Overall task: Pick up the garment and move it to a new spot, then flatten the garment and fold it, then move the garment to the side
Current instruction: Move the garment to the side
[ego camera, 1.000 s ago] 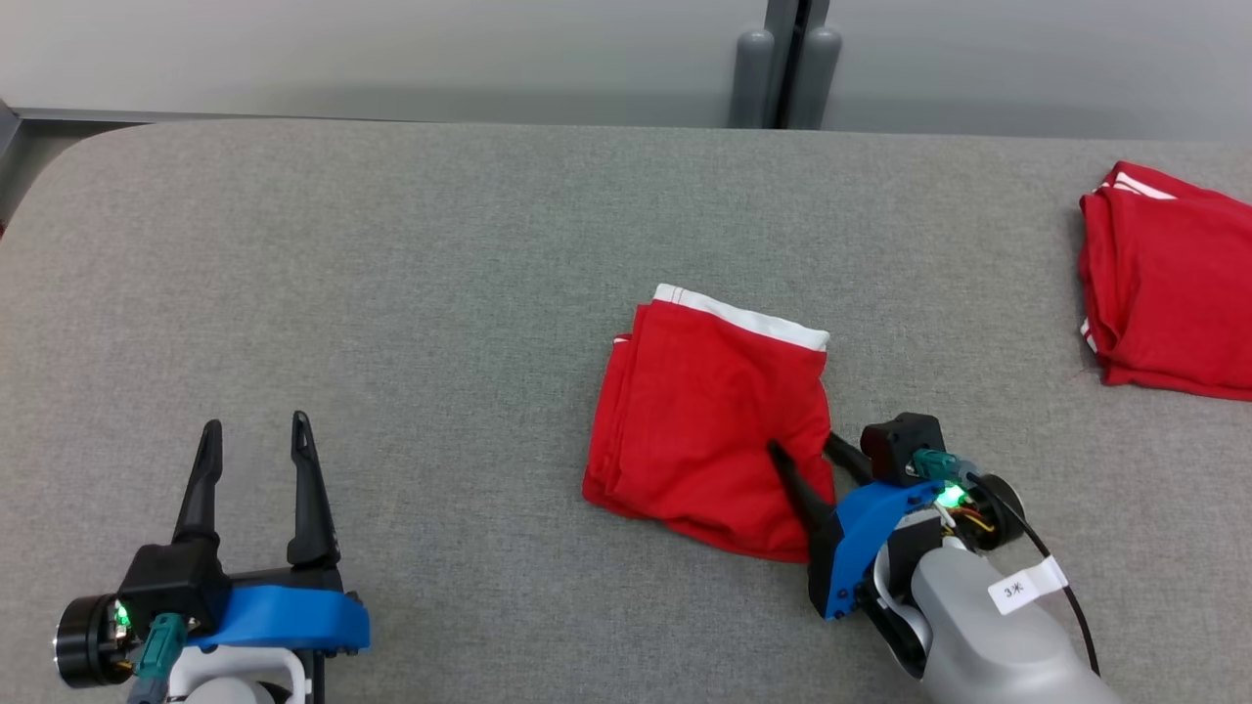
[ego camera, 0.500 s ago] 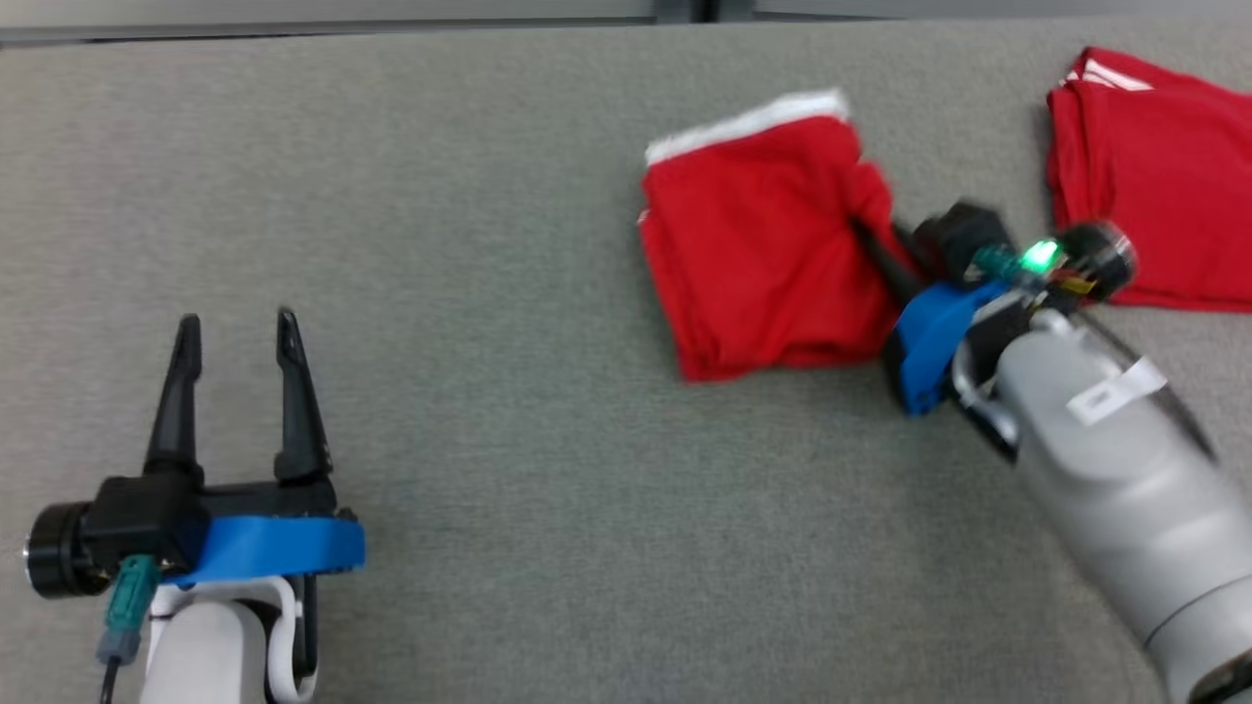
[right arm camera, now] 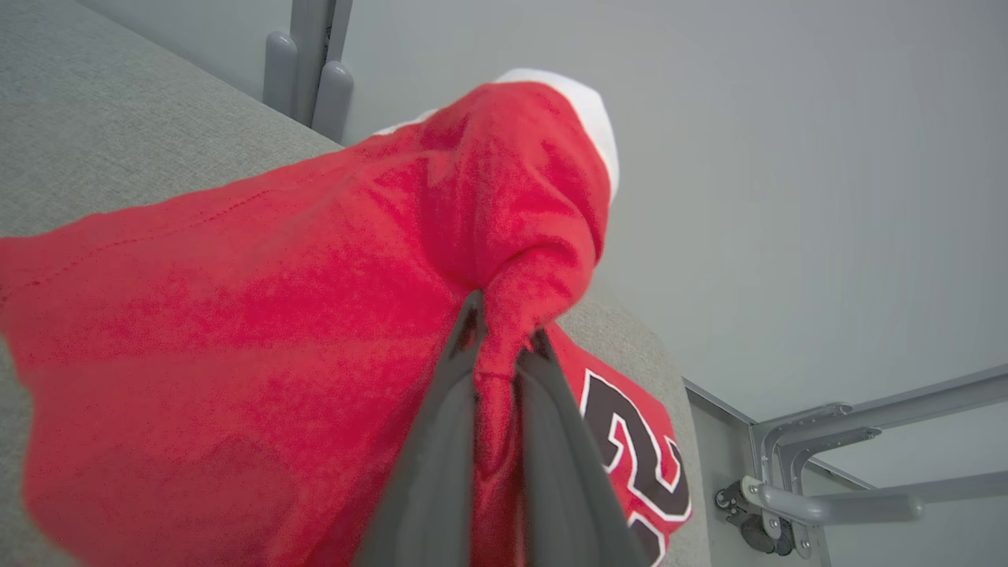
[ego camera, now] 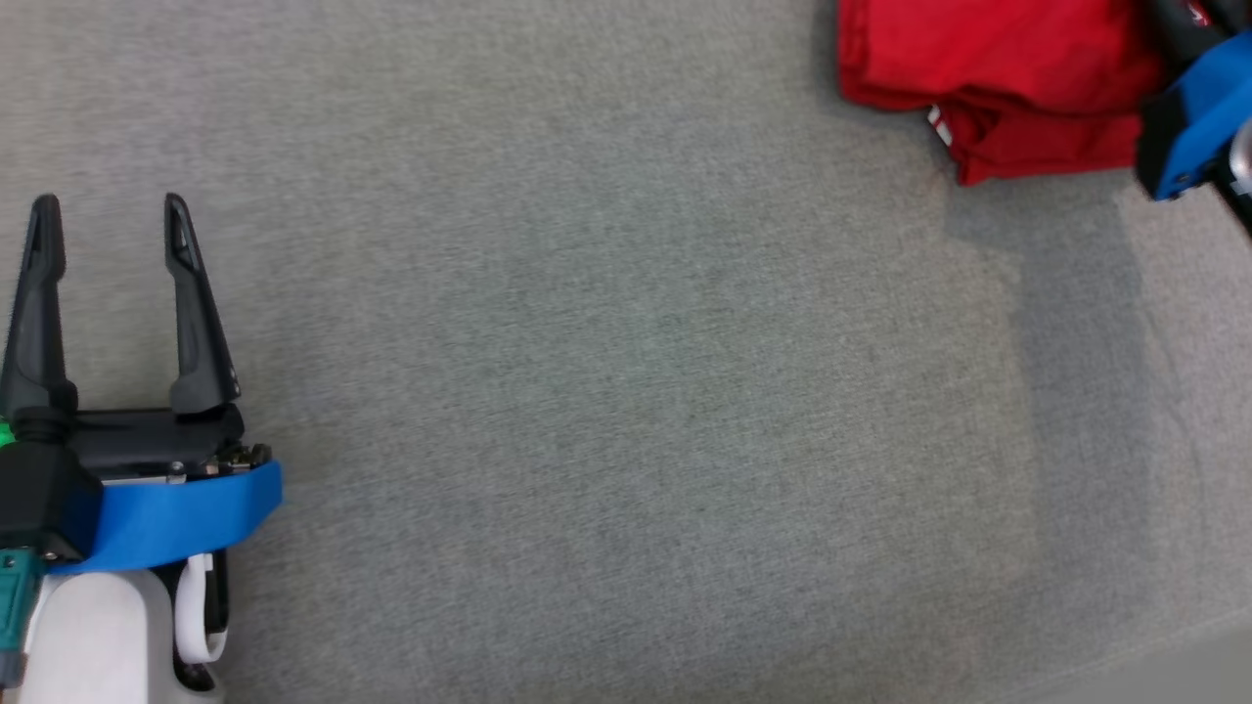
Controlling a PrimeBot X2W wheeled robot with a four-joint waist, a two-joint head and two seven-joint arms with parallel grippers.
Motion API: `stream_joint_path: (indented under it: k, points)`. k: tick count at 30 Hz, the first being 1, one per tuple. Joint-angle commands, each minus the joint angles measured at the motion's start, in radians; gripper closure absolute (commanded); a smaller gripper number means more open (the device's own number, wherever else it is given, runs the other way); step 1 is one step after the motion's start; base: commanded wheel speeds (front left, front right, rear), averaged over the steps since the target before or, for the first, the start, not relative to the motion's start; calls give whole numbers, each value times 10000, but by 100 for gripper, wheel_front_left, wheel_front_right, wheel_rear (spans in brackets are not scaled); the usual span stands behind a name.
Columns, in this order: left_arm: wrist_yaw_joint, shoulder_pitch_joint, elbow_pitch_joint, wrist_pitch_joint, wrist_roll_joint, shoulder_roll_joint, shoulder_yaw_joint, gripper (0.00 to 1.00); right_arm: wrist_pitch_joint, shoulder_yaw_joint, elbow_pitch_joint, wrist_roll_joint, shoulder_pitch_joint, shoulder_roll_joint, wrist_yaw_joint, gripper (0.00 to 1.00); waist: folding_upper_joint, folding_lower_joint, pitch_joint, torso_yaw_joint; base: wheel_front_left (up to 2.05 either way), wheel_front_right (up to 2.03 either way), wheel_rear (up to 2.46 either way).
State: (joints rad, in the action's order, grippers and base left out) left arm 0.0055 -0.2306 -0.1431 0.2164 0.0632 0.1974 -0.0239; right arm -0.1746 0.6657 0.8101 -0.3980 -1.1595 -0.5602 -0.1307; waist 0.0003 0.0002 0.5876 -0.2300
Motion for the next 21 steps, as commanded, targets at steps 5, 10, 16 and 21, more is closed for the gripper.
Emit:
stream_joint_path:
  k: [5, 10, 16, 21]
  points:
    - [23, -253, -854, -432, -193, 292, 0, 0, 519, 231, -465, -711, -383, -1098, 0, 100, -3, -2, 469, -362, 0, 0, 0]
    - [-17, -296, -1160, -620, -190, 412, 9, 0, 882, 483, -515, -916, -585, -1534, 0, 100, -3, -2, 653, -405, 0, 0, 0]
    - [45, -287, -1333, -690, -112, 487, -74, 0, 1601, 859, 314, -918, -1124, -1352, 0, 100, -3, -2, 776, -306, 0, 0, 0]
    - [87, -271, -1176, -549, -22, 412, 10, 0, 1497, 683, 1632, -308, -1627, -909, 0, 0, -3, -2, 719, -111, 0, 0, 0]
